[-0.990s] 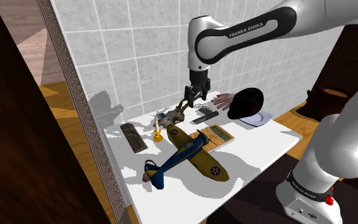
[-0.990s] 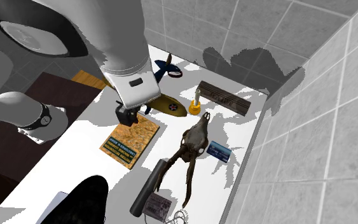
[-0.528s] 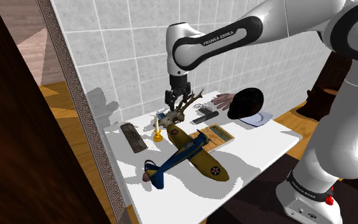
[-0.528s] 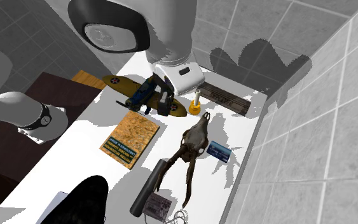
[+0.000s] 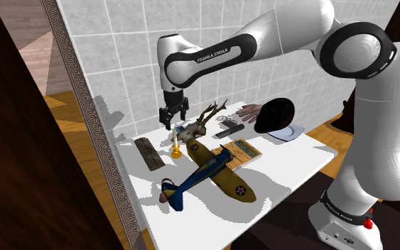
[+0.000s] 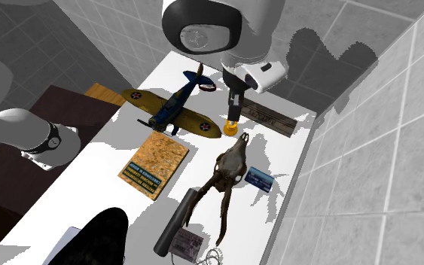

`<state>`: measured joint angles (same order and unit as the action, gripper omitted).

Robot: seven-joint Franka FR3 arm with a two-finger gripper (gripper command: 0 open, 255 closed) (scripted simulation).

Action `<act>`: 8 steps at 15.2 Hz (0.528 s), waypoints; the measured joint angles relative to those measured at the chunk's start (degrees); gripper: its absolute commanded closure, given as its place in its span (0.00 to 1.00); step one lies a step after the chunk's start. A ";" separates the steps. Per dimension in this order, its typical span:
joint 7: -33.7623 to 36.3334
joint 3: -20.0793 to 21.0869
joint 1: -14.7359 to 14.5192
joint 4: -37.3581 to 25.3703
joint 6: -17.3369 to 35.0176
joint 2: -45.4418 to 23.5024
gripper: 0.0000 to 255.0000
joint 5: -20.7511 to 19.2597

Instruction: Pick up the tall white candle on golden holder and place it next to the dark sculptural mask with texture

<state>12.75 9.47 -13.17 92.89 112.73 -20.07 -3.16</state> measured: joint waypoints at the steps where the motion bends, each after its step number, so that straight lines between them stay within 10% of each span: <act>1: 0.21 0.11 -0.38 -1.29 0.05 -1.26 0.00 -0.25; 8: 0.24 -0.02 -0.53 0.06 4.02 -3.80 0.00 -0.74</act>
<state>12.99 9.45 -13.70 92.95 116.75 -23.86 -3.90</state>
